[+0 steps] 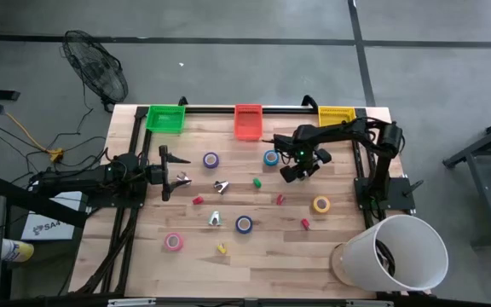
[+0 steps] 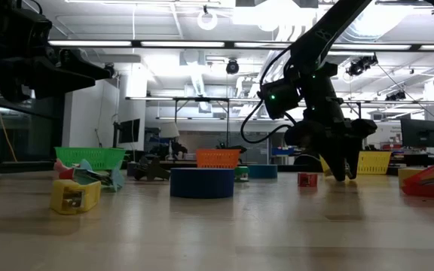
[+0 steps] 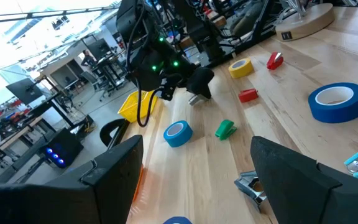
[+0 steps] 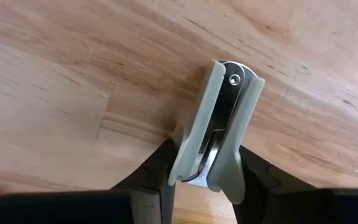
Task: Pick and place Stapler, Stapler remover, tape
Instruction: Put the gray staple remover into the yellow bin, then put the yellow tape into the orange bin
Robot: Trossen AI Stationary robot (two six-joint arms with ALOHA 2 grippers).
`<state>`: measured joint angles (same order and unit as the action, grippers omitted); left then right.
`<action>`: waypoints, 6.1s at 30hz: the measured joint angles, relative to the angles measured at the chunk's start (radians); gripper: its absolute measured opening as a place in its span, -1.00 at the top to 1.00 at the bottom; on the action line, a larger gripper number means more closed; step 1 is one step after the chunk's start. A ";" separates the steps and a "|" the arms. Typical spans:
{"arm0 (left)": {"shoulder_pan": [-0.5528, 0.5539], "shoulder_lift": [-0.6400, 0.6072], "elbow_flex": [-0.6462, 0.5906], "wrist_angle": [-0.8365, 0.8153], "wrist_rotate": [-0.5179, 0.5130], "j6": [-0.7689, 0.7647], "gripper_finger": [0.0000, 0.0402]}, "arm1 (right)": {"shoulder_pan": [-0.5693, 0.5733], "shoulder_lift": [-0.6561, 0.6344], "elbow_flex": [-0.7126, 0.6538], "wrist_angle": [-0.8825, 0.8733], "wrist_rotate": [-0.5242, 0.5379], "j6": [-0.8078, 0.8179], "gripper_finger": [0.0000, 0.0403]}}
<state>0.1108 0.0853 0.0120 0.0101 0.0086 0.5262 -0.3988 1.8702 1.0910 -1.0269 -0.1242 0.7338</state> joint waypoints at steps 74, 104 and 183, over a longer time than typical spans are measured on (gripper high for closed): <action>0.000 0.000 0.000 0.000 0.000 0.000 -0.46 | -0.486 -0.235 0.007 0.175 0.509 0.789 -0.23; 0.000 0.000 0.000 0.000 0.000 0.000 -0.46 | -0.210 -0.235 0.007 0.201 0.155 0.119 -0.23; 0.000 0.000 0.000 0.000 0.000 0.000 -0.46 | 0.534 -0.163 -0.173 0.140 0.090 0.727 0.83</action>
<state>0.1109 0.0853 0.0120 0.0100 0.0083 0.5262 0.1353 1.7077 0.9180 -0.8865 -0.0343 1.4609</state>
